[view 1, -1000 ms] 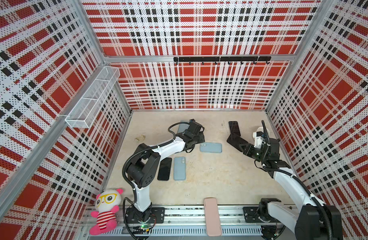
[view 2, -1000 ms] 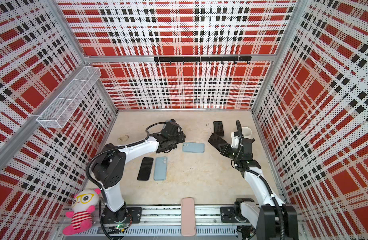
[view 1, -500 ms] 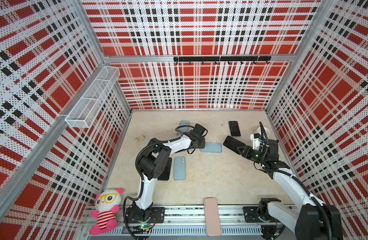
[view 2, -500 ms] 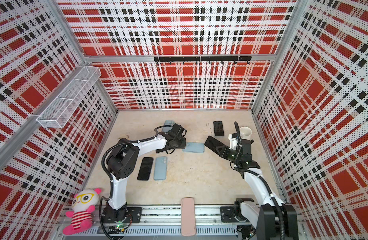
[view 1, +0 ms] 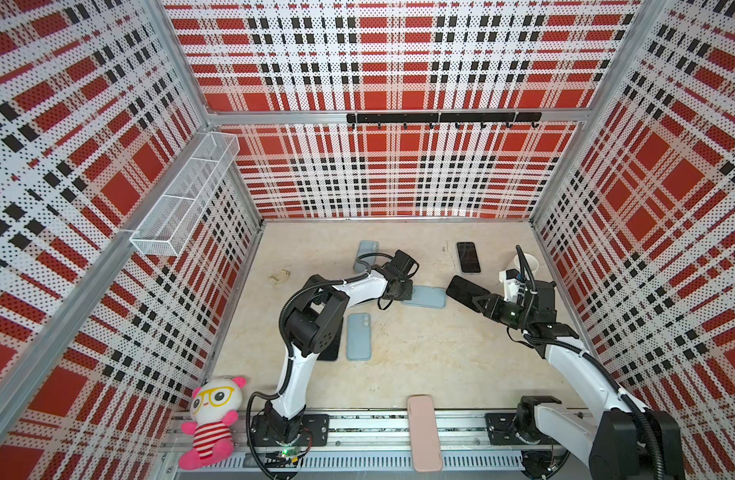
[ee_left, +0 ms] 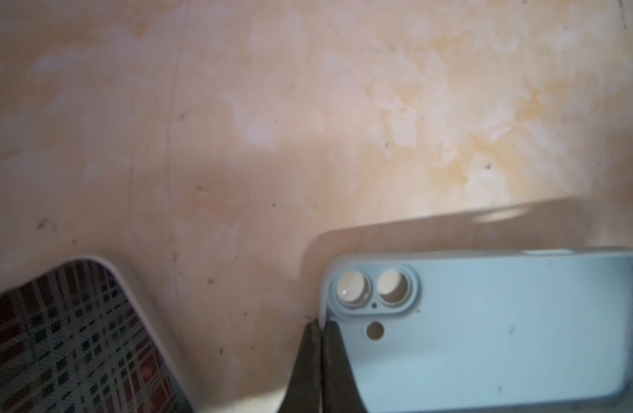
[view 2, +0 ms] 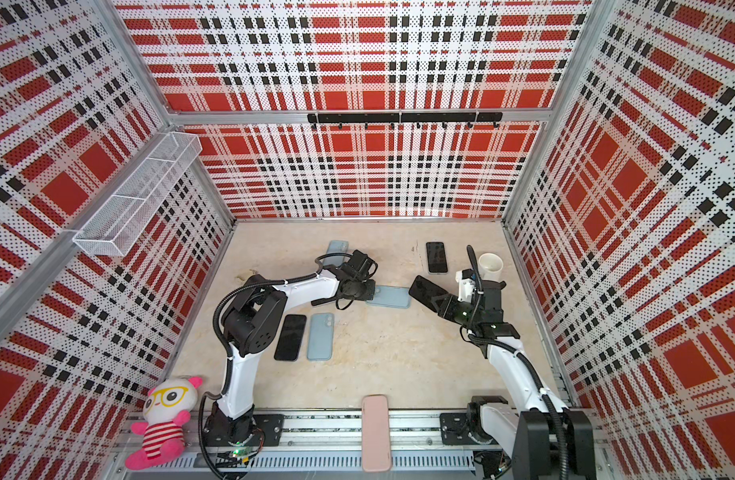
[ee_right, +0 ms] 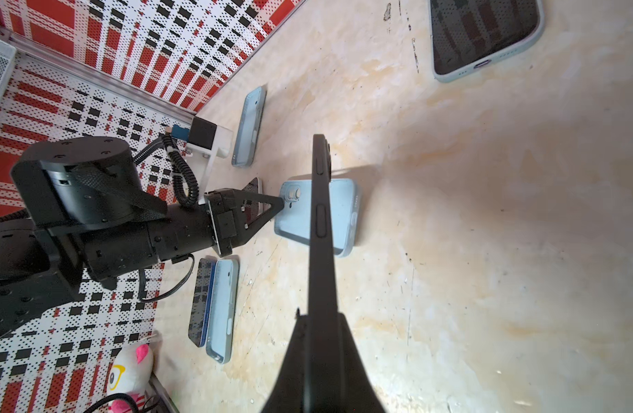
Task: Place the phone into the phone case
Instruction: 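Bring the black phone in the right gripper to the case held by left gripper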
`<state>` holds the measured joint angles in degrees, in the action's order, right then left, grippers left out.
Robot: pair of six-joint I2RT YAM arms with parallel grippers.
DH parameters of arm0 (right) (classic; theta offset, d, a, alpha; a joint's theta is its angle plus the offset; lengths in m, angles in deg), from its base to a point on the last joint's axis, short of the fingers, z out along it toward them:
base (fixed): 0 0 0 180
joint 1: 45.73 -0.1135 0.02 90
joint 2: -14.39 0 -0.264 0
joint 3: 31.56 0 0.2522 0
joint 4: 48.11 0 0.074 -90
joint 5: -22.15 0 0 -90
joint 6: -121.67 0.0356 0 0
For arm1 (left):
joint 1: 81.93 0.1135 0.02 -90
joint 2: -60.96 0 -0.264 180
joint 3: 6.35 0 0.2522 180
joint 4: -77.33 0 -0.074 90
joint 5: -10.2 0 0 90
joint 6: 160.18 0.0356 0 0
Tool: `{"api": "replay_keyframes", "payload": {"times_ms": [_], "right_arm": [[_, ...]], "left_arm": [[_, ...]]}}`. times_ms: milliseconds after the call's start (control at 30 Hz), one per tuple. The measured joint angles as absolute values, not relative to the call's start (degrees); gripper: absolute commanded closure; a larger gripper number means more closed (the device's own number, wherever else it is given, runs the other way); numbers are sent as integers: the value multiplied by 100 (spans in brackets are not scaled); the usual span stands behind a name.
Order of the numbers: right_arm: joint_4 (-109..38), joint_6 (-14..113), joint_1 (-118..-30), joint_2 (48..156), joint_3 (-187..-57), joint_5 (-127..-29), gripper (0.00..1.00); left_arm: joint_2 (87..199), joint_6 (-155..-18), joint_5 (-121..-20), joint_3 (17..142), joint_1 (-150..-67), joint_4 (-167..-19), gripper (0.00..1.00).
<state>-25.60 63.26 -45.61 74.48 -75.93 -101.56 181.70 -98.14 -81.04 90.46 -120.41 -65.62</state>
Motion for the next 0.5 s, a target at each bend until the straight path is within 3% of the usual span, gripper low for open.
{"api": "replay_keyframes", "payload": {"times_ms": [267, 500], "right_arm": [[-1633, 5834, -4559, 7728, -8341, -10344, 91], [-1216, 5563, -4594, 8672, -8610, -11336, 89]], "left_arm": [[17036, -10183, -8176, 7581, -12231, -6472, 100], [16383, -10564, -8335, 6631, -12410, -6708, 100]]}}
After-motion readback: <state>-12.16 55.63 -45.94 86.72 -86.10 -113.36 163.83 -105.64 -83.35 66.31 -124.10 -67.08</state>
